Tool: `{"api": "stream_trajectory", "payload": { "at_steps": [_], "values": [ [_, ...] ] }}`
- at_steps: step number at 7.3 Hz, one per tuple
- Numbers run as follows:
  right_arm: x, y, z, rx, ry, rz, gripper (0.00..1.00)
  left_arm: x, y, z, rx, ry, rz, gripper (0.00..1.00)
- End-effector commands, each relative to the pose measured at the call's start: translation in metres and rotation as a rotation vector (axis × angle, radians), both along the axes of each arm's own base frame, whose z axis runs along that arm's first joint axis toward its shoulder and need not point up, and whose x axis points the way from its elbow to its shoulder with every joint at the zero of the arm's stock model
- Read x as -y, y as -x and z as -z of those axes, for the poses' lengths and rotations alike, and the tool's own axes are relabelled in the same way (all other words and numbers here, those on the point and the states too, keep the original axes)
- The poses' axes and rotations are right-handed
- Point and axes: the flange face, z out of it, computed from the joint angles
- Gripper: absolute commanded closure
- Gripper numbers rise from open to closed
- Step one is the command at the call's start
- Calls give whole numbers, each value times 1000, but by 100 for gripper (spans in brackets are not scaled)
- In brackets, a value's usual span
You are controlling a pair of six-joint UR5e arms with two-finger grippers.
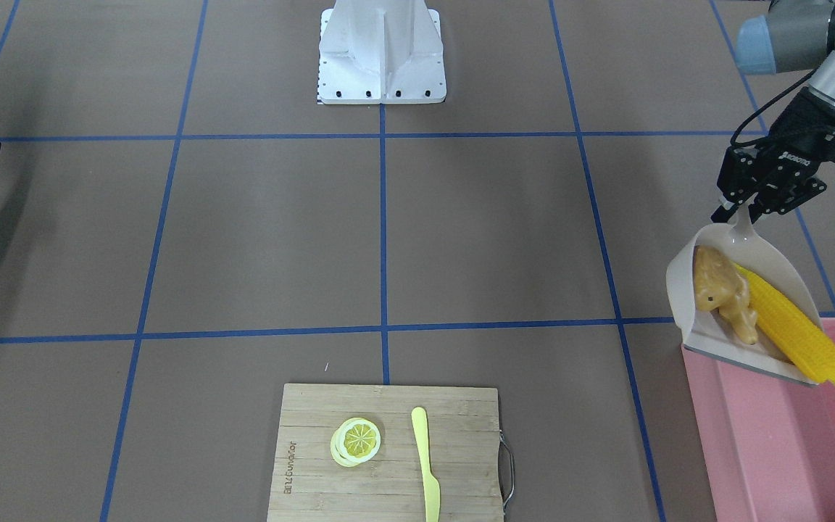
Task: Sweep and dump trash into bin
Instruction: 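Tilt the dustpan over the pink bin with the left gripper to dump contents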
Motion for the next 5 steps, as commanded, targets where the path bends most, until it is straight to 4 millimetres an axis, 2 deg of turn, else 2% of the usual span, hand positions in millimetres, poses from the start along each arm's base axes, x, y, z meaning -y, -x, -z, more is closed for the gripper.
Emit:
{"api": "stream_trajectory", "payload": {
  "at_steps": [1, 3, 5],
  "values": [
    [-9, 2, -14, 7, -16, 12, 100, 13, 40, -23, -117, 210, -5, 100],
    [-12, 10, -20, 3, -13, 40, 100, 16, 45, -18, -181, 331, 29, 100],
    [-13, 15, -23, -1, -15, 61, 100, 33, 41, -16, -231, 428, 10, 100]
  ]
}}
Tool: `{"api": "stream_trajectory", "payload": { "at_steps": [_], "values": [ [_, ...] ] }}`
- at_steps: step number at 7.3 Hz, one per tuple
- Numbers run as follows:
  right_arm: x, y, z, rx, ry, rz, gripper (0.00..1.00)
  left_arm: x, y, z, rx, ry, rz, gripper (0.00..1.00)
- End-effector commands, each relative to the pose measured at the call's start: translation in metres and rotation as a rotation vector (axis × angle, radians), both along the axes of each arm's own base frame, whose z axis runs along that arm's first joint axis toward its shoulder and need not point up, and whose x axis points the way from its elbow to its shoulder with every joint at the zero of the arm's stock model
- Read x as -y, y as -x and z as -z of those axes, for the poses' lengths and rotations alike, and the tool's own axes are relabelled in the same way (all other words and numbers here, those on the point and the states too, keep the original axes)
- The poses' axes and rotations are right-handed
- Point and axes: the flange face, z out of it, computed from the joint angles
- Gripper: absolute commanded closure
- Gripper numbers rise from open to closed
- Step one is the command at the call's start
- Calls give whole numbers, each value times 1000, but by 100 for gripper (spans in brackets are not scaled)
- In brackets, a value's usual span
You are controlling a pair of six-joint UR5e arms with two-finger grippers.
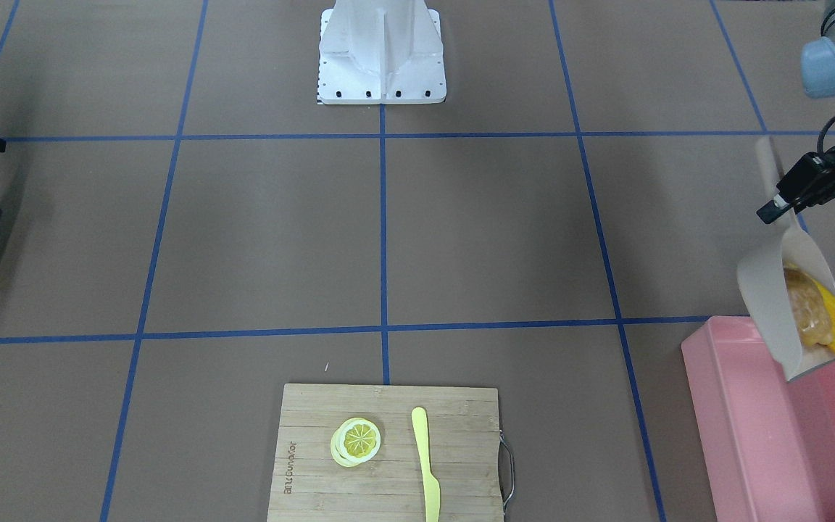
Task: Sweep and dump trash into bin
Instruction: 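Tilt the dustpan over the pink bin with the left gripper to dump contents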
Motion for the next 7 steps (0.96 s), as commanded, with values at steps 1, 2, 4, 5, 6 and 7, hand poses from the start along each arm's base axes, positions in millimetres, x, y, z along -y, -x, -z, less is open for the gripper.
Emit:
{"api": "stream_trajectory", "payload": {
  "at_steps": [1, 2, 4, 5, 6, 7],
  "values": [
    [-1, 5, -6, -7, 1, 19, 100, 13, -2, 9, -76, 121, -25, 100],
    [-2, 7, -6, -8, 0, 23, 100, 16, 1, 9, -80, 126, -21, 100],
    [-2, 8, -7, -8, -6, 33, 84, 21, 2, 18, -112, 187, -18, 100],
    [-2, 8, -9, -8, -4, 33, 65, 25, 6, 20, -132, 217, -27, 100],
    [-2, 9, -10, -6, -10, 36, 49, 29, 6, 22, -151, 260, -32, 100],
    [-3, 8, -15, 0, -18, 34, 37, 31, 7, 26, -158, 273, -26, 100]
  ]
}}
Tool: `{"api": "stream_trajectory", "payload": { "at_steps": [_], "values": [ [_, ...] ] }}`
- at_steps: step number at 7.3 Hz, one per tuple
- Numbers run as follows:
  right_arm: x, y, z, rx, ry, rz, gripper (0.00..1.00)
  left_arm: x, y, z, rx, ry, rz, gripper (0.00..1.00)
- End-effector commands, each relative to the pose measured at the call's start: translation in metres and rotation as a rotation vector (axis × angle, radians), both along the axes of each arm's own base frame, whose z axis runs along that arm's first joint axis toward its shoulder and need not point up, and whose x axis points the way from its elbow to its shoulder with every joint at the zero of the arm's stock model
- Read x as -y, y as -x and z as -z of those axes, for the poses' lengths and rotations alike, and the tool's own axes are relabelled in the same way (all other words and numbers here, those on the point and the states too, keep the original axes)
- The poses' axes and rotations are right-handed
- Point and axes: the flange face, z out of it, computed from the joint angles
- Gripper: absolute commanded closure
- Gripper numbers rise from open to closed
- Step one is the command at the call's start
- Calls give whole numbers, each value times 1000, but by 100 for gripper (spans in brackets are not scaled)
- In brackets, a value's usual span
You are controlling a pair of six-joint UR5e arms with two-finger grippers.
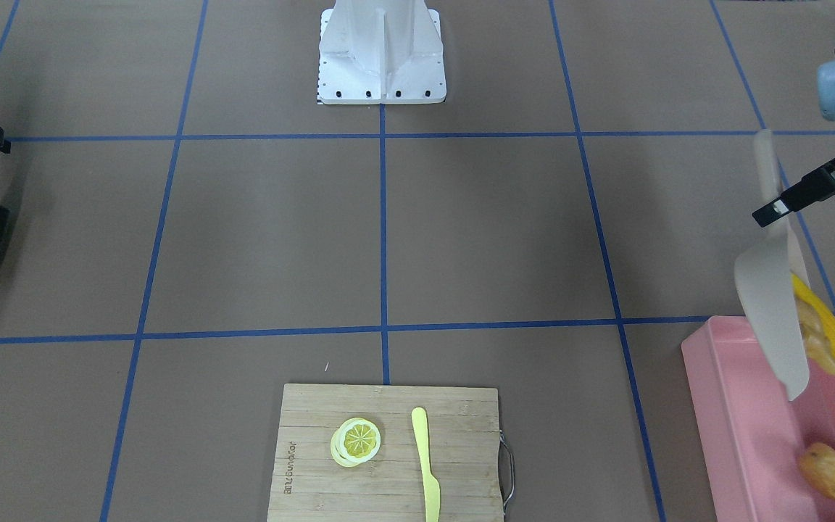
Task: Sweep and dump trash into bin
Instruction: 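Tilt the dustpan over the pink bin with the left gripper to dump contents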
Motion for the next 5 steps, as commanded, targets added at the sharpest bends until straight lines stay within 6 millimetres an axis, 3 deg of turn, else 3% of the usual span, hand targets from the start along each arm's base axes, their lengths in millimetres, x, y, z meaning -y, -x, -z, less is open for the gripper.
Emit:
{"api": "stream_trajectory", "payload": {
  "at_steps": [1, 3, 4, 5],
  "values": [
    [-1, 0, -8, 6, -9, 0, 34, 5, 4, 8, -27, 63, 7, 100],
    [-1, 1, -7, 10, -13, 1, 29, 19, 9, 28, -73, 200, 33, 100],
    [0, 0, -5, 11, -14, -2, 20, 21, 10, 32, -79, 227, 43, 100],
    [1, 0, 0, 18, -23, -4, 0, 27, 11, 41, -95, 294, 64, 100]
  ]
}}
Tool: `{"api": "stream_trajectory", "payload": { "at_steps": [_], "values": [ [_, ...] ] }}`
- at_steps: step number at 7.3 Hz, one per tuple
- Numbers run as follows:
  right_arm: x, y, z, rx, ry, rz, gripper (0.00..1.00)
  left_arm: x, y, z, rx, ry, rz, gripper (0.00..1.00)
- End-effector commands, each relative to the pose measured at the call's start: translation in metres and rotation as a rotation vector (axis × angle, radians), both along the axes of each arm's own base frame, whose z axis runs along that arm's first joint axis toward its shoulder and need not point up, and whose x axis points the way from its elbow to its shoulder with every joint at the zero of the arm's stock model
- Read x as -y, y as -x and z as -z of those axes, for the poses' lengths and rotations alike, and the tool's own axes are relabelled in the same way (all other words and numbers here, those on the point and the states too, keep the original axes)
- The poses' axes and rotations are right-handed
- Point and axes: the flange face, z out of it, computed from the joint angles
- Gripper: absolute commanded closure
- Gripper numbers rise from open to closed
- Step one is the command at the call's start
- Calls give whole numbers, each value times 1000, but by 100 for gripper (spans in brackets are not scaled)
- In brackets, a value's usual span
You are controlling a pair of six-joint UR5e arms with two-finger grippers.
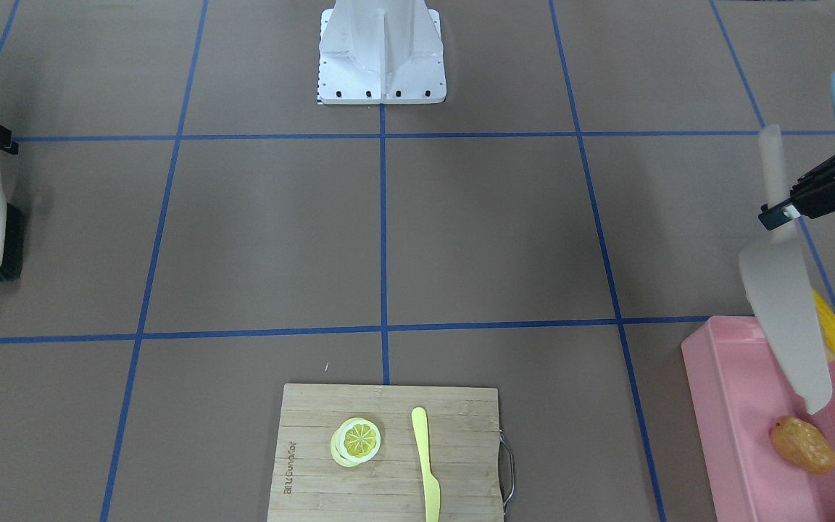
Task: Sweep and dump trash into bin
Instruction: 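Tilt the dustpan over the pink bin with the left gripper to dump contents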
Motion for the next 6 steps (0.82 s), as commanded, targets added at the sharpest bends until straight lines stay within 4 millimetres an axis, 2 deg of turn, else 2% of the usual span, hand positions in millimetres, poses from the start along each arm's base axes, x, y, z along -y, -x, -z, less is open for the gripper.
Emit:
{"api": "stream_trajectory", "payload": {
  "at_steps": [1, 3, 4, 6],
  "values": [
    [3, -2, 9, 12, -22, -6, 0, 12, 4, 11, -23, 108, 34, 100],
    [18, -32, 9, 19, -83, -57, 0, 25, 10, 10, -40, 138, 17, 100],
    [27, -56, 6, -14, -161, -77, 0, 25, 10, 9, -40, 134, 16, 100],
    [35, -96, -14, -35, -177, -118, 0, 24, 10, 9, -40, 112, 15, 100]
  ]
}}
